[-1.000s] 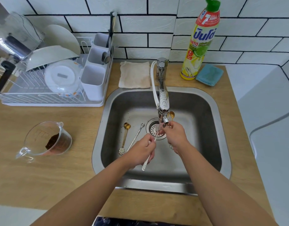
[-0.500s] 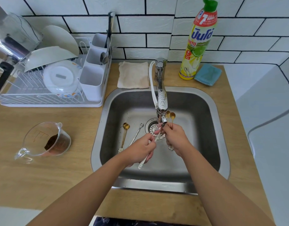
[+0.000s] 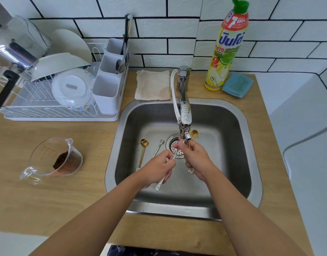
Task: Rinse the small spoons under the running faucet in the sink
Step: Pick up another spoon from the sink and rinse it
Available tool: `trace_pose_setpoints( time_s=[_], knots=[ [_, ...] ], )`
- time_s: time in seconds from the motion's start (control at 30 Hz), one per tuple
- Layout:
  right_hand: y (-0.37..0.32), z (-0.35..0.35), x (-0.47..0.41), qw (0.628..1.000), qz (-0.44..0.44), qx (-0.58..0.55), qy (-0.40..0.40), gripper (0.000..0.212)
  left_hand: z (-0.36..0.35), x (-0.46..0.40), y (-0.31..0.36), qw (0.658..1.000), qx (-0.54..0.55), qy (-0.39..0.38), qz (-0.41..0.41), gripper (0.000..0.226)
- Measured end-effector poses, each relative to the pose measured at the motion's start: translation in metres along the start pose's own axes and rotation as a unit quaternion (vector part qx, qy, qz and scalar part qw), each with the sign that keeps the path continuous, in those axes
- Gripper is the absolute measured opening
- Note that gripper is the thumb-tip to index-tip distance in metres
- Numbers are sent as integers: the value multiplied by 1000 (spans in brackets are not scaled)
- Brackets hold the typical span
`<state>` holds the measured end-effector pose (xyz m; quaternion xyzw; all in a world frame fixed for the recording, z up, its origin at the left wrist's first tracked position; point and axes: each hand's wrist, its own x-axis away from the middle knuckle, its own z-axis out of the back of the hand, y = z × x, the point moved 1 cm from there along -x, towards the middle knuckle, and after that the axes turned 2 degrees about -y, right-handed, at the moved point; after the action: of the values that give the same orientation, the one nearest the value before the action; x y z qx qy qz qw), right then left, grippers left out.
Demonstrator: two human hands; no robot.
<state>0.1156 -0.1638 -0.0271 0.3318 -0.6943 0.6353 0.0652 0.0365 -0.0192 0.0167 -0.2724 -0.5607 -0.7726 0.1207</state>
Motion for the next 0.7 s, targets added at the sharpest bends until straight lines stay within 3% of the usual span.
trace_pose_setpoints(
  time_s=[0.1, 0.2, 0.33, 0.5, 0.63, 0.7],
  knots=[
    [5, -3, 3, 1000, 22, 15, -4, 34, 0, -2, 1, 1000, 15, 10, 3, 11],
    [-3, -1, 1, 997, 19, 1, 75, 8, -4, 0, 1, 1000, 30, -8, -1, 12],
    [-5, 2, -1, 996, -12, 0, 88, 24, 1, -1, 1, 998, 67, -17, -6, 15],
    [-1, -1, 4, 1000, -14, 17, 20, 21, 9, -4, -2, 987, 159, -28, 11, 25],
    [-6, 1, -3, 995, -24, 21, 95, 25, 6, -4, -2, 984, 172, -43, 11, 23],
    [-4, -1, -6, 995, -30, 4, 96, 29, 6, -5, 0, 987, 157, -43, 9, 23]
  ],
)
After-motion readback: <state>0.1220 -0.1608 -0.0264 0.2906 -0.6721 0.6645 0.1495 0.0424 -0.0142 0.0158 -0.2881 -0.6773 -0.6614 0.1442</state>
